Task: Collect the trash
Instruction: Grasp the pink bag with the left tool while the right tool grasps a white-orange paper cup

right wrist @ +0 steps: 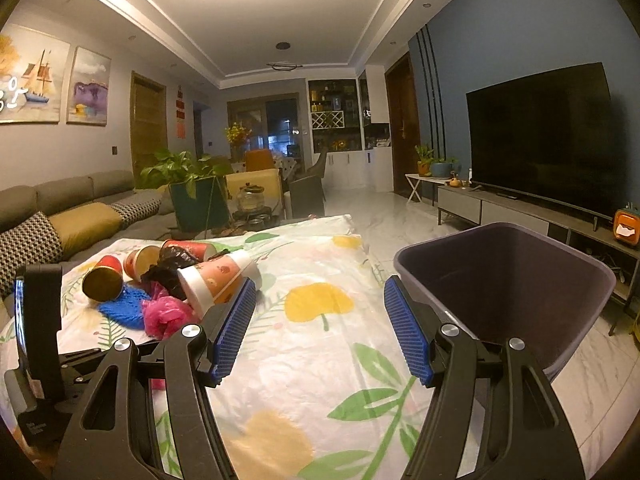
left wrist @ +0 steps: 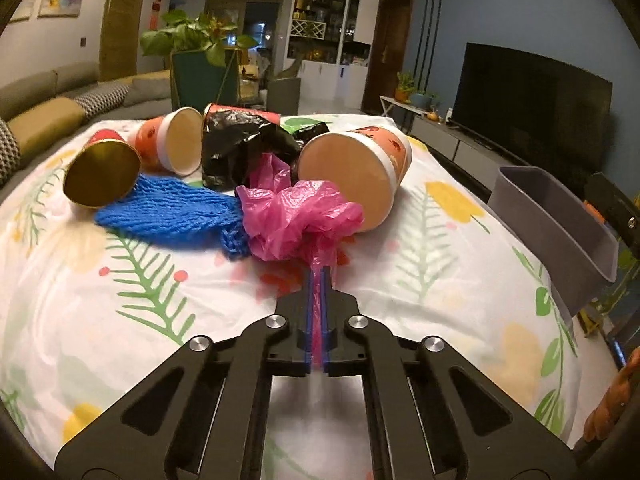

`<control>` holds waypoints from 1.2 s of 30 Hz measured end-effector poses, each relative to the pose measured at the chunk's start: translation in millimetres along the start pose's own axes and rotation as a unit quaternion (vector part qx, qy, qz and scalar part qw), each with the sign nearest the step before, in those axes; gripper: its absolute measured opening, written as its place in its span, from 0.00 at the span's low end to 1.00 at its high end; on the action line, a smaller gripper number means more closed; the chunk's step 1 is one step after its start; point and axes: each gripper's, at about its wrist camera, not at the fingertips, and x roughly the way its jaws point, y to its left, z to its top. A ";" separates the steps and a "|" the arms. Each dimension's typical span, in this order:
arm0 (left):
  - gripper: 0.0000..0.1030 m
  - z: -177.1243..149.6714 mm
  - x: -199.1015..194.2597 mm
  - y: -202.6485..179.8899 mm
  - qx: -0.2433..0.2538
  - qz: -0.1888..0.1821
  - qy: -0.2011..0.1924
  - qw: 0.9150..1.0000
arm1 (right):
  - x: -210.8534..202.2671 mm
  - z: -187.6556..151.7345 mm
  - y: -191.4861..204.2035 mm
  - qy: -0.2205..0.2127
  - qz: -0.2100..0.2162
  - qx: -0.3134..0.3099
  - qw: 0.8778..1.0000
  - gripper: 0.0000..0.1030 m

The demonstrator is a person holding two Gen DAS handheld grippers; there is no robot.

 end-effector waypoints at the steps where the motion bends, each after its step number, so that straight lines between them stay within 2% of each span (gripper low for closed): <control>1: 0.00 -0.3 -1.3 1.2 -0.003 -0.004 -0.003 1.000 | 1.2 -1.1 2.8 0.001 0.001 -0.002 1.000 0.64; 9: 0.00 8.3 -51.2 10.8 -0.019 -0.013 -0.071 0.997 | 13.6 -2.1 29.3 0.012 0.022 -0.022 0.999 0.64; 15: 0.00 24.5 -95.0 38.1 -0.040 0.007 -0.133 0.990 | 30.8 -4.0 59.2 0.024 0.044 -0.043 0.998 0.64; 19: 0.00 31.8 -104.4 56.1 -0.048 0.031 -0.149 0.987 | 44.3 -4.6 80.6 0.031 0.051 -0.055 0.997 0.64; 22: 0.00 35.0 -108.5 69.3 -0.065 0.033 -0.152 0.986 | 58.1 -4.0 94.7 0.039 0.050 -0.068 0.996 0.64; 27: 0.00 37.4 -111.4 76.9 -0.065 0.038 -0.161 0.984 | 76.7 -3.8 106.8 0.058 0.038 -0.082 0.994 0.59; 32: 0.00 39.2 -111.7 81.2 -0.067 0.035 -0.164 0.983 | 96.8 0.0 112.1 0.077 0.021 -0.086 0.993 0.51; 34: 0.00 40.1 -110.9 81.6 -0.067 0.034 -0.163 0.984 | 101.4 -0.3 112.1 0.085 0.019 -0.085 0.993 0.38; 36: 0.00 39.8 -109.4 82.1 -0.067 0.033 -0.161 0.984 | 104.4 -1.4 110.2 0.093 0.020 -0.081 0.992 0.31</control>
